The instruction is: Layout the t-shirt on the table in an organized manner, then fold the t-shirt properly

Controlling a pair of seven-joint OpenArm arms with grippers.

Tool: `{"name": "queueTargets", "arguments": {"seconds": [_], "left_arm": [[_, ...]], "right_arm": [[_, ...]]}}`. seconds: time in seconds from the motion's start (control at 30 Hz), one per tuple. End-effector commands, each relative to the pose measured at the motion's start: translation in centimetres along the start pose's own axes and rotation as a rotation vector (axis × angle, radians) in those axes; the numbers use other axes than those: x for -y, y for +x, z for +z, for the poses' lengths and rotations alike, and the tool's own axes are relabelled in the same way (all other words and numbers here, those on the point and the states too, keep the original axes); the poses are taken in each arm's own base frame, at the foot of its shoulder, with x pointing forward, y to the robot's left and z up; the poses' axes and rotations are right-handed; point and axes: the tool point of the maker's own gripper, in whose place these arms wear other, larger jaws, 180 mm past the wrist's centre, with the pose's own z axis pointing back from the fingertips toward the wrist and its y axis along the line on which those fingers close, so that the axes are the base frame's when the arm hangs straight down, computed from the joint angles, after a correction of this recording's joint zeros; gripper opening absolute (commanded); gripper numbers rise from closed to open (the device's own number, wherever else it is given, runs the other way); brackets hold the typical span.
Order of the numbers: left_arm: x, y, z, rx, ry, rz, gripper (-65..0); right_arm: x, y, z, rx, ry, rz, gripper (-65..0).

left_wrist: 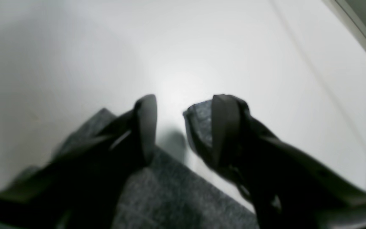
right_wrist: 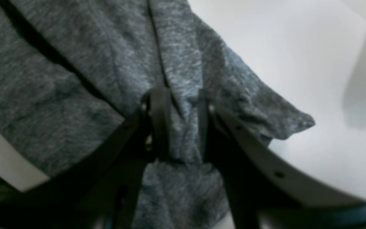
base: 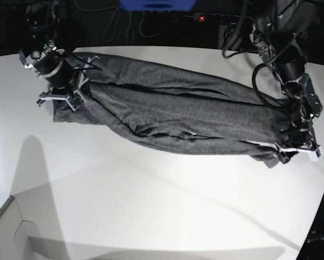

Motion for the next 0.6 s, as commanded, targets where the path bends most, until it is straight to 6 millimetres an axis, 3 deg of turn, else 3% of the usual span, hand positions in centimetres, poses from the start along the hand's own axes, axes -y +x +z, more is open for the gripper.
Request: {"name": "queueTargets", "arguments": {"seconds": [0.0,0.23,0.5,0.57], "left_arm": [[0.5,2.3,-0.2,0.055,-0.017,-0.003,-37.4],[3.2,0.9,-1.1,0.003,-0.076,-0.073,-37.4],[3.4,0.9,-1.2,0.003,-0.077,-0.073,-38.0],[3.1,0.1,-1.3,-0.018,-0.072,-0.066,-38.5]], "right_arm": [[0.6,1.1,0.3,0.041,-0.016,0.009,-49.0],[0.5,1.3,0.2,0.046,-0.013,0.01,-49.0],[0.6,1.1,0.3,0.041,-0.017,0.008,-49.0],[0.6,1.1,0.3,0.041,-0.017,0.009,-49.1]]}}
